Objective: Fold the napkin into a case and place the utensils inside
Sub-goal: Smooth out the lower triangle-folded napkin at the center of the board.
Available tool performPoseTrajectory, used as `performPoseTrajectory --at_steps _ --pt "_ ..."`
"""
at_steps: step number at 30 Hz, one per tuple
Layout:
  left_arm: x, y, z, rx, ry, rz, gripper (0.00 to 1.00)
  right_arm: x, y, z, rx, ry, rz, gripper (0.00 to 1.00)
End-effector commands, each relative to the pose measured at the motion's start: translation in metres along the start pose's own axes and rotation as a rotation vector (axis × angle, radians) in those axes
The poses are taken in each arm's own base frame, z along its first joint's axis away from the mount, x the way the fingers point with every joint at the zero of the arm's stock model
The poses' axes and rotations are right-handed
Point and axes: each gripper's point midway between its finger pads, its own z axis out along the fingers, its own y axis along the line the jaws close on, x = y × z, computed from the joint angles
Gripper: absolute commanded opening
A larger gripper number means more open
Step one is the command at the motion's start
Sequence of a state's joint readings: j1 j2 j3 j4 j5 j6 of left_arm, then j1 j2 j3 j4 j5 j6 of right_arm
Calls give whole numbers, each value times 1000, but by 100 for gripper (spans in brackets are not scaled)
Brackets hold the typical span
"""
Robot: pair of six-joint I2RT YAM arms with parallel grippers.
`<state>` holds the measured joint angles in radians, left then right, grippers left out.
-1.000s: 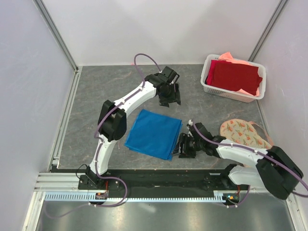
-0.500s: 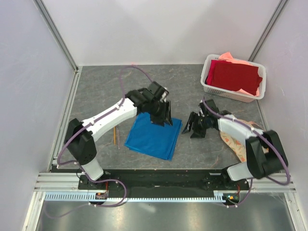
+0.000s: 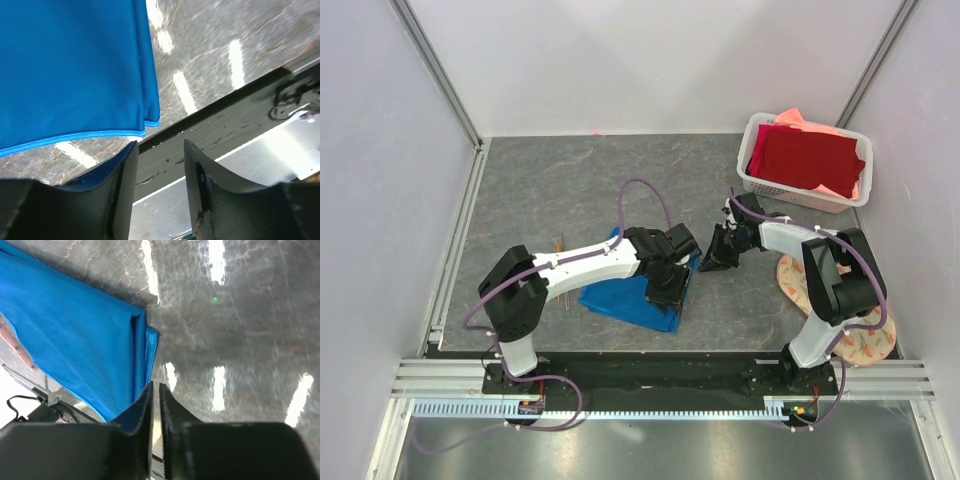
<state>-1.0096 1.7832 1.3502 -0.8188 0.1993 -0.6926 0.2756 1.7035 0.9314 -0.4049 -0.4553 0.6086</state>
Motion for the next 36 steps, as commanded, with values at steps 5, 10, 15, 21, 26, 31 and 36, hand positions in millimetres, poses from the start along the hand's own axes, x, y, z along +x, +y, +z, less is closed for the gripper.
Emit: performPoseTrajectory --at_steps 5,10,15,21,26,31,36 --pt "17 -2 17 -34 34 18 45 50 13 -15 -103 79 -37 18" --pt "27 5 26 -64 62 2 42 107 8 -26 -145 133 -70 31" --pt "32 13 34 -92 74 -14 40 147 8 -15 -192 179 -91 35" --pt "35 18 42 -110 80 -32 40 163 18 -5 -247 177 -74 35" --pt "34 20 45 -113 79 -36 37 165 28 -1 -290 169 -66 37" --pt "31 21 50 -122 75 -29 34 166 30 4 -290 177 -51 45" --pt "27 23 49 -135 55 -12 26 169 34 9 -303 199 -57 46"
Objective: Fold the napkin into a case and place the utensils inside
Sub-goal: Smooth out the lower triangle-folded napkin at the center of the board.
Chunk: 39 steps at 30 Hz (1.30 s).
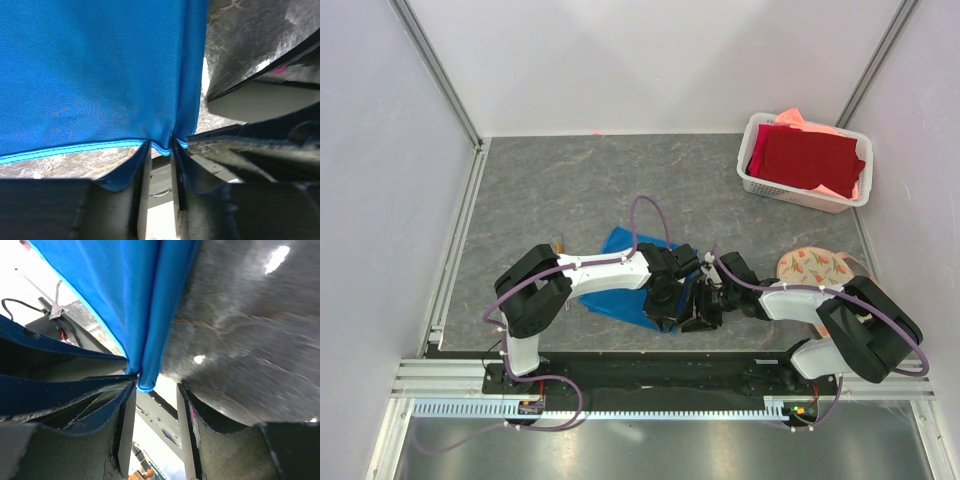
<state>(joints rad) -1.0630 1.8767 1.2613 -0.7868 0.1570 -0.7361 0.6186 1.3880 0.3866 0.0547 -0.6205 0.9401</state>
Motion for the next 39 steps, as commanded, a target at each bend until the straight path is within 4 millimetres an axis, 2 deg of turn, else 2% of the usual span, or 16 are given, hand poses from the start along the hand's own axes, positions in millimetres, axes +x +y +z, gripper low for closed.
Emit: performPoseTrajectory --at_steps 1,8,13,16,17,18,23,25,30,33,34,35,36,37,39 --pt "-9 -2 1 -12 -45 3 24 -2 8 7 -37 3 -14 46" --pt "-10 -7 -9 6 -55 4 6 3 6 12 -26 24 -8 42" --pt "-9 -15 -19 42 -53 1 4 7 1 14 -23 26 -6 34" --pt "-5 -22 -23 76 -33 -10 4 6 0 16 -27 21 3 24" --pt "-6 -24 -23 83 -31 -12 3 6 0 17 -30 23 8 16" --pt "-4 -24 -21 83 -20 -15 3 6 1 18 -33 23 11 13" --pt "-7 -33 -21 104 -9 -19 2 4 9 20 -64 15 23 3" --pt "-10 -37 -24 117 -15 -21 2 3 11 19 -70 8 25 2" --pt "-8 -36 -15 109 14 -21 2 5 9 17 -59 3 36 3" --pt "-5 -32 -10 95 24 -24 2 6 4 14 -28 -3 30 13" --pt "-5 -31 -9 89 22 -22 4 9 1 12 -10 -2 34 22" --pt "-6 -30 -10 87 16 -17 5 10 -1 10 -1 -2 35 24" --pt "-6 -31 -11 91 15 -12 7 9 -4 9 15 -12 22 27" --pt "-7 -30 -12 87 5 -8 15 12 -8 6 36 -11 29 31" --pt "-8 -32 -21 104 -16 -4 24 12 -12 2 52 -19 31 35"
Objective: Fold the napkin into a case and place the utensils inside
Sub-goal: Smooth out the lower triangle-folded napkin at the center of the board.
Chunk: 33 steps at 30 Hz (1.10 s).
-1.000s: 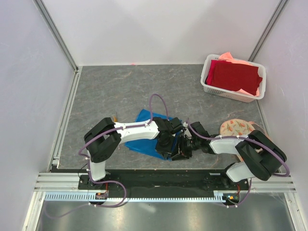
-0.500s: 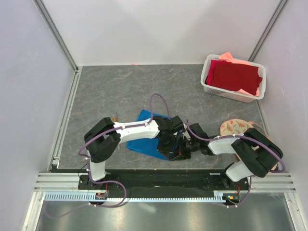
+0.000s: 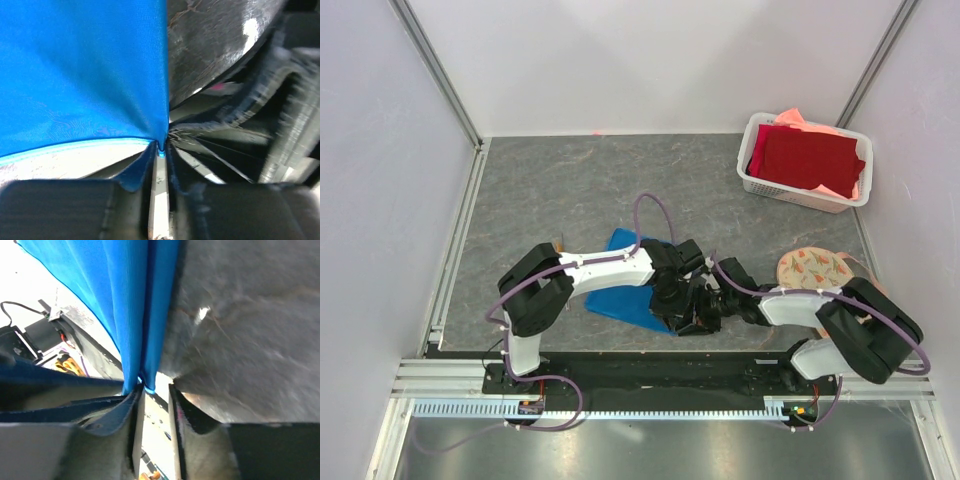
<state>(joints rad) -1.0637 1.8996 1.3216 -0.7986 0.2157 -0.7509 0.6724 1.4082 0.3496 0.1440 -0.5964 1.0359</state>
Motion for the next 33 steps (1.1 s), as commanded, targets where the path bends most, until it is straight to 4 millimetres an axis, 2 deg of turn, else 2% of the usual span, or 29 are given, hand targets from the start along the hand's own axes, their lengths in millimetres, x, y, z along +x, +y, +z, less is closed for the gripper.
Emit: performPoseTrajectory --at_steps 1,4,7,9,10,12,13,14,15,16,17,21,24,27,30,31,33 --pt "-2 -16 -18 61 -39 10 33 3 -13 -10 61 -28 -7 37" --pt "-3 -31 -41 131 -65 26 44 4 -13 -18 72 -39 -4 42" --pt "-4 -44 -69 203 -107 38 48 0 -9 -25 77 -61 -15 49" --pt "-5 -45 -84 226 -139 32 49 -2 -7 -29 89 -72 -29 54" --pt "-4 -40 -87 219 -145 22 49 -7 -1 -29 80 -86 -46 60" --pt "-6 -24 -90 205 -158 -23 48 -11 0 -28 93 -78 -73 64" --pt "-7 -19 -99 211 -187 -36 48 -17 9 -27 85 -83 -96 67" --pt "-14 -6 -103 205 -207 -78 48 -18 11 -26 85 -74 -114 68" --pt "-17 3 -105 200 -219 -103 48 -20 10 -23 97 -63 -115 68" --pt "-15 13 -109 204 -229 -124 48 -25 17 -22 87 -71 -129 69" --pt "-23 26 -113 201 -249 -166 48 -27 18 -21 88 -72 -136 70" --pt "-28 60 -122 202 -284 -246 49 -29 15 -10 100 -25 -142 69" --pt "-33 78 -131 206 -323 -281 49 -25 4 -8 115 -14 -133 65" --pt "-36 92 -137 206 -348 -315 50 -18 -5 -6 123 4 -120 55" --pt "-40 101 -139 209 -359 -339 50 -13 -16 -5 139 20 -107 40" --pt "-40 103 -139 209 -359 -341 50 -12 -19 -5 145 22 -99 30" --pt "-42 107 -140 209 -363 -358 50 -14 -25 -5 156 29 -90 19"
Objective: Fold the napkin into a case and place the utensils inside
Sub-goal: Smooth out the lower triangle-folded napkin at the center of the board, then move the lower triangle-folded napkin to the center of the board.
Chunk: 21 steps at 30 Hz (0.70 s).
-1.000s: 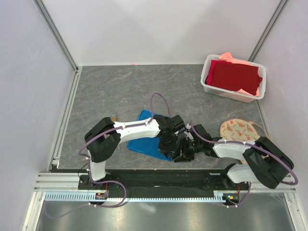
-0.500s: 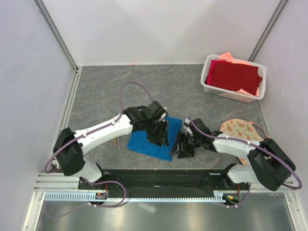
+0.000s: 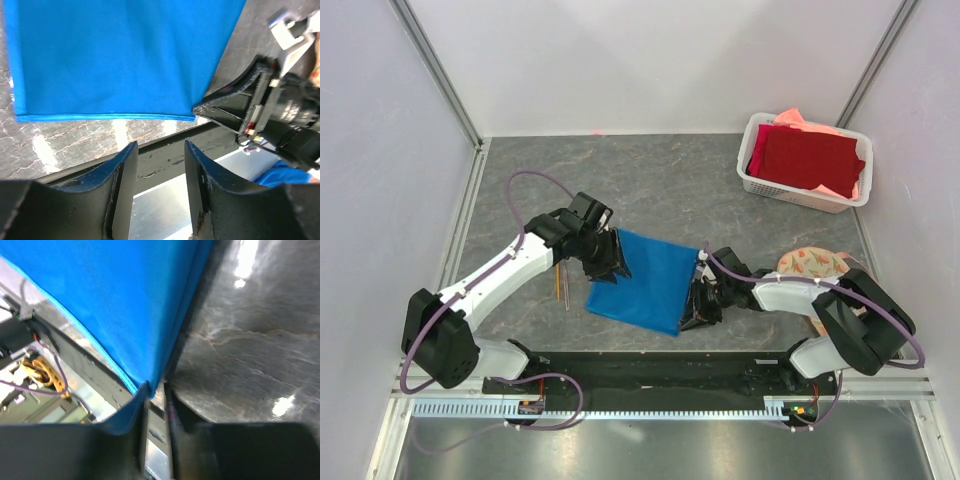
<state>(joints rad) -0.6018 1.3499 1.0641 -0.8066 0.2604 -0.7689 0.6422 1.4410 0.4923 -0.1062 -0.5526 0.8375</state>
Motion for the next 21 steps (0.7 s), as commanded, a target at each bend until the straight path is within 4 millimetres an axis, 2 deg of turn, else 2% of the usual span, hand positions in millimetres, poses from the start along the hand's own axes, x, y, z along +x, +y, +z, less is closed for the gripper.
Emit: performPoseTrajectory --at_steps 1,3,5,6,7,8,9,10,11,12,13,14,17,21 --pt "-4 0 -7 36 -11 10 50 -1 -22 2 38 7 28 10" --pt "-5 0 -7 36 -11 6 50 -4 -33 -3 55 10 38 0" --pt "-5 0 -8 39 -15 -2 50 -20 -47 -14 85 -19 21 0" --pt "-3 1 -7 39 -11 -4 50 -14 -59 -21 146 10 42 0" --pt "-2 1 -7 39 -11 -9 50 -29 -61 -30 170 -20 35 0" --pt "-2 1 -8 43 -17 -10 50 -33 -67 -35 208 -21 16 0" --pt "0 4 -8 40 -14 -14 50 -31 -86 -44 317 0 -1 0" --pt "0 4 -8 41 -16 -22 50 -44 -83 -49 328 -25 -1 0" --pt "1 4 -9 47 -22 -25 50 -46 -83 -47 328 -13 6 0" --pt "3 6 -8 44 -19 -27 50 -47 -96 -53 416 -9 35 0" --pt "3 6 -9 44 -21 -36 50 -63 -94 -60 462 -37 32 0" --pt "3 6 -11 50 -26 -38 50 -67 -99 -62 502 -32 50 0" --pt "3 8 -13 49 -39 -52 50 -88 -96 -70 546 -71 53 7" --pt "-4 2 -6 84 -24 -68 50 -110 -83 -87 582 -108 0 30"
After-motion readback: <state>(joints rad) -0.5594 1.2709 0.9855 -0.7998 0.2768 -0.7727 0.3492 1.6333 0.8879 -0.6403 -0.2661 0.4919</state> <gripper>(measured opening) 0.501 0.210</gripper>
